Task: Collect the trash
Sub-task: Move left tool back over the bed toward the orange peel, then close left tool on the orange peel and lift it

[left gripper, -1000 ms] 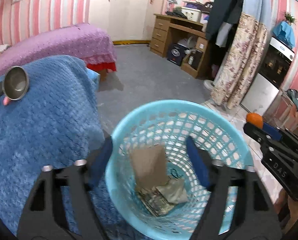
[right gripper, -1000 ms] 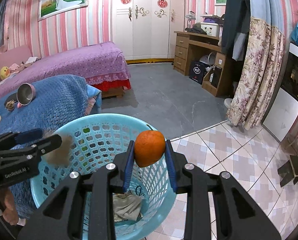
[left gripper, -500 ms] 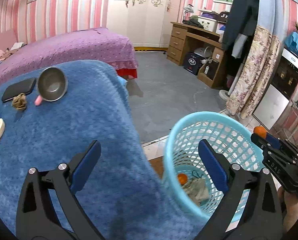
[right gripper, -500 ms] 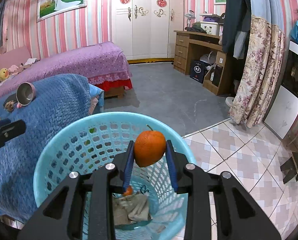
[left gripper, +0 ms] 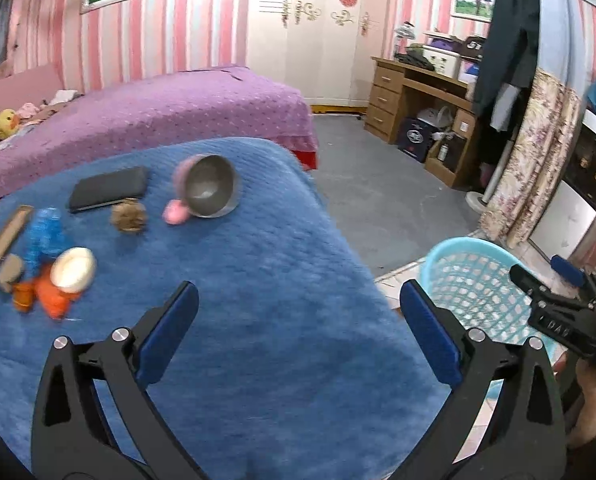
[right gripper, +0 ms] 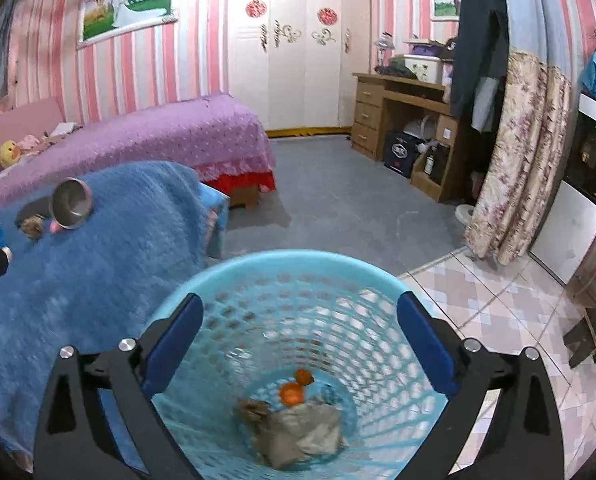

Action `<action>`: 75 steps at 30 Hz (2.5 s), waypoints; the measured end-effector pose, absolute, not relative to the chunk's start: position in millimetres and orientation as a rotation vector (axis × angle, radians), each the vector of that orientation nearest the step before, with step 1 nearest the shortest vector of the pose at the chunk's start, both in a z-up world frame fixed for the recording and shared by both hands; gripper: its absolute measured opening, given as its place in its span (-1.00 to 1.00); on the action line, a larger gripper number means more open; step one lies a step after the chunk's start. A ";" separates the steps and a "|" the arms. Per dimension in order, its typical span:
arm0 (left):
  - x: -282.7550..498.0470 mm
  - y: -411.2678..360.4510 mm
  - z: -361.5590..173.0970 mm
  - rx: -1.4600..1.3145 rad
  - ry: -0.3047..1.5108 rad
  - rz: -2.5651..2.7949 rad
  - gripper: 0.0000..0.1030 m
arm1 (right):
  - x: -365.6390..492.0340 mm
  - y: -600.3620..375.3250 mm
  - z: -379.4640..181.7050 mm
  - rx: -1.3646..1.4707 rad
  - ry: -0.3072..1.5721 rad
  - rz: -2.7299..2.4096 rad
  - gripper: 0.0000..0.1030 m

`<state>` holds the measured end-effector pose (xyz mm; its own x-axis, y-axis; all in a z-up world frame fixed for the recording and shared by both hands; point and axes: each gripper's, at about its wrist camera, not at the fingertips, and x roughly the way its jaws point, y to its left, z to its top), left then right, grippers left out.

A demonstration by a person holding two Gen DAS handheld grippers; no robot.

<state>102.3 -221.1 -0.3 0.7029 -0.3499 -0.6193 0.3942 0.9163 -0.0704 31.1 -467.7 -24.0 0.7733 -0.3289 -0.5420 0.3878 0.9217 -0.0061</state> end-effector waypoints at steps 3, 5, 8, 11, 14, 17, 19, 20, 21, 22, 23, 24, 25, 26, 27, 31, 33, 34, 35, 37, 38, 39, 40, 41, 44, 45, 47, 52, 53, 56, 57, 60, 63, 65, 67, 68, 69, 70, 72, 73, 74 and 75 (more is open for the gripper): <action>108.7 -186.4 9.5 0.068 0.670 -0.365 0.89 | 43.2 -442.3 -13.9 0.095 0.547 -0.354 0.87; 114.1 -160.7 14.1 0.074 0.662 -0.325 0.89 | 54.1 -420.3 -6.5 0.084 0.531 -0.325 0.90; 123.1 -124.5 20.6 0.089 0.656 -0.262 0.89 | 70.7 -388.7 2.2 0.080 0.511 -0.280 0.91; 131.8 -80.1 26.5 0.055 0.638 -0.201 0.89 | 87.9 -358.1 5.9 0.076 0.510 -0.231 0.91; 140.2 -43.7 27.3 0.010 0.626 -0.153 0.89 | 103.6 -327.4 7.4 0.060 0.512 -0.185 0.91; 147.9 -19.4 22.2 0.002 0.626 -0.119 0.89 | 118.4 -296.8 8.0 0.041 0.512 -0.146 0.91; 155.0 -1.4 16.3 0.001 0.632 -0.094 0.89 | 129.1 -276.3 8.8 0.031 0.511 -0.121 0.91; 159.2 8.0 13.0 -0.007 0.638 -0.082 0.89 | 132.8 -269.7 9.3 0.029 0.511 -0.112 0.91; 161.3 13.0 11.1 -0.013 0.644 -0.077 0.89 | 138.9 -259.7 9.2 0.025 0.512 -0.100 0.91; 165.8 21.2 7.8 -0.021 0.652 -0.070 0.89 | 143.1 -253.4 9.4 0.025 0.512 -0.090 0.91; 169.0 27.4 5.2 -0.025 0.657 -0.062 0.89 | 148.1 -245.1 8.7 0.026 0.515 -0.076 0.91; 173.4 37.2 0.4 -0.033 0.662 -0.040 0.89 | 153.4 -238.7 7.5 0.025 0.518 -0.066 0.91; 175.6 43.9 -3.1 -0.039 0.669 -0.028 0.89 | 159.3 -230.5 5.6 0.020 0.523 -0.056 0.91; 176.8 47.5 -5.3 -0.044 0.673 -0.023 0.89 | 165.0 -222.1 4.1 0.013 0.526 -0.050 0.91; 180.0 54.5 -9.5 -0.053 0.680 -0.015 0.89 | 169.3 -215.7 2.0 0.006 0.527 -0.045 0.91; 189.4 75.3 -25.3 -0.079 0.704 0.021 0.89 | 183.5 -196.9 -14.4 -0.041 0.539 -0.040 0.91; 191.6 82.3 -35.0 -0.092 0.722 0.033 0.89 | 188.3 -194.6 -25.1 -0.046 0.553 -0.035 0.91; 193.0 84.9 -42.5 -0.097 0.736 0.035 0.89 | 191.3 -195.6 -31.2 -0.044 0.569 -0.032 0.91; 195.3 86.3 -48.5 -0.100 0.749 0.037 0.89 | 195.2 -195.9 -36.3 -0.045 0.586 -0.033 0.91; 200.3 87.0 -59.1 -0.106 0.777 0.038 0.89 | 200.9 -197.3 -42.7 -0.053 0.611 -0.035 0.91; 201.9 86.9 -63.1 -0.110 0.788 0.032 0.89 | 203.4 -197.9 -45.3 -0.060 0.621 -0.040 0.91; 203.8 86.2 -66.5 -0.116 0.796 0.021 0.89 | 205.3 -199.0 -48.3 -0.066 0.631 -0.047 0.91; 205.5 84.7 -69.2 -0.120 0.800 0.013 0.89 | 206.3 -199.7 -50.1 -0.068 0.635 -0.050 0.91; 207.2 83.4 -71.4 -0.121 0.805 0.008 0.89 | 207.6 -201.2 -52.6 -0.068 0.645 -0.054 0.91; 216.2 79.1 -81.5 -0.141 0.831 -0.010 0.81 | 211.1 -206.0 -58.2 -0.061 0.673 -0.060 0.91; 218.2 77.7 -83.0 -0.148 0.837 -0.020 0.75 | 211.0 -207.4 -58.6 -0.060 0.675 -0.064 0.91; 222.1 72.9 -86.1 -0.156 0.848 -0.044 0.46 | 211.3 -209.3 -58.5 -0.061 0.676 -0.070 0.91; 224.9 58.4 -88.1 -0.137 0.848 -0.092 -0.25 | 209.6 -208.0 -60.7 -0.070 0.677 -0.068 0.91; 224.6 57.2 -87.2 -0.132 0.847 -0.094 -0.40 | 209.0 -207.7 -60.9 -0.069 0.678 -0.065 0.91; 219.6 60.2 -80.6 -0.138 0.826 -0.105 -0.62 | 207.6 -204.0 -61.2 -0.064 0.679 -0.049 0.91; 217.7 63.9 -77.6 -0.147 0.817 -0.108 -0.65 | 206.8 -202.3 -61.1 -0.066 0.677 -0.046 0.91; 211.6 78.2 -68.4 -0.172 0.792 -0.092 -0.68 | 205.3 -194.1 -60.3 -0.062 0.669 -0.028 0.91; 207.7 91.7 -62.7 -0.200 0.777 -0.084 -0.68 | 205.5 -180.4 -61.4 -0.060 0.671 0.008 0.91; 207.7 96.8 -63.7 -0.198 0.782 -0.076 -0.68 | 206.0 -168.6 -63.0 -0.086 0.676 0.024 0.91; 207.9 100.4 -66.3 -0.187 0.791 -0.059 -0.68 | 206.3 -158.3 -62.1 -0.100 0.673 0.042 0.91; 208.2 102.3 -68.0 -0.196 0.799 -0.062 -0.68 | 206.2 -155.8 -61.5 -0.102 0.671 0.047 0.91; 208.8 103.0 -69.5 -0.202 0.806 -0.067 -0.68 | 206.5 -153.2 -61.0 -0.104 0.669 0.050 0.91; 209.1 102.4 -70.7 -0.204 0.811 -0.071 -0.63 | 207.5 -149.7 -60.9 -0.110 0.670 0.047 0.91; 209.5 98.7 -71.4 -0.190 0.814 -0.070 -0.23 | 207.8 -148.0 -61.9 -0.114 0.676 0.042 0.91; 209.0 95.7 -70.6 -0.179 0.806 -0.063 0.03 | 208.1 -148.1 -62.4 -0.116 0.679 0.041 0.91; 208.5 91.7 -69.1 -0.168 0.795 -0.061 0.13 | 208.1 -149.3 -63.1 -0.118 0.680 0.035 0.91; 208.9 89.5 -68.3 -0.165 0.792 -0.068 0.13 | 208.0 -151.4 -63.8 -0.119 0.681 0.027 0.91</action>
